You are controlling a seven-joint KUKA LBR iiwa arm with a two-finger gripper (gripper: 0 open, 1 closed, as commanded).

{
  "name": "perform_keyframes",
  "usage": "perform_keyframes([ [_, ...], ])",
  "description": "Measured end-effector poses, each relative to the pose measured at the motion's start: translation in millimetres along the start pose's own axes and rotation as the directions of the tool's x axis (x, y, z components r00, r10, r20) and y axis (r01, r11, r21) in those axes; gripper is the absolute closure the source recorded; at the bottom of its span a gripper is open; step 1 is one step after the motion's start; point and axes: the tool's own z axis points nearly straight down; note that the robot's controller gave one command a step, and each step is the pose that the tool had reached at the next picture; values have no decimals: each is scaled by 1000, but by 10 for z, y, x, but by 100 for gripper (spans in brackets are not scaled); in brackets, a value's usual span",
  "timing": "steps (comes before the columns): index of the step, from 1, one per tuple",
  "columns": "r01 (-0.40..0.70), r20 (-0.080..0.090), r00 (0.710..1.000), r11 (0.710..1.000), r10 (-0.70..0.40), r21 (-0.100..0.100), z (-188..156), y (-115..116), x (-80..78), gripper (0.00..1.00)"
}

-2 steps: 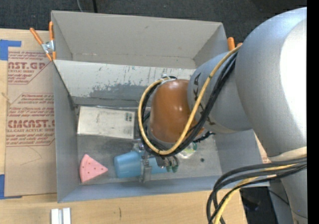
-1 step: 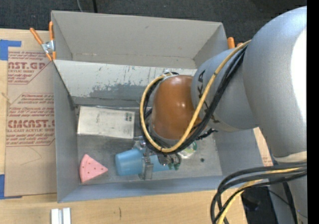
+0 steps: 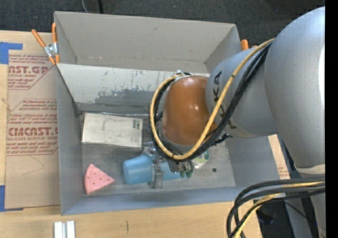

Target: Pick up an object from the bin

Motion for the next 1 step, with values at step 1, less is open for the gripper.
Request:
perform_keyframes([
  [1, 0, 2, 1000, 1000, 0, 0, -94, 1, -4, 100],
])
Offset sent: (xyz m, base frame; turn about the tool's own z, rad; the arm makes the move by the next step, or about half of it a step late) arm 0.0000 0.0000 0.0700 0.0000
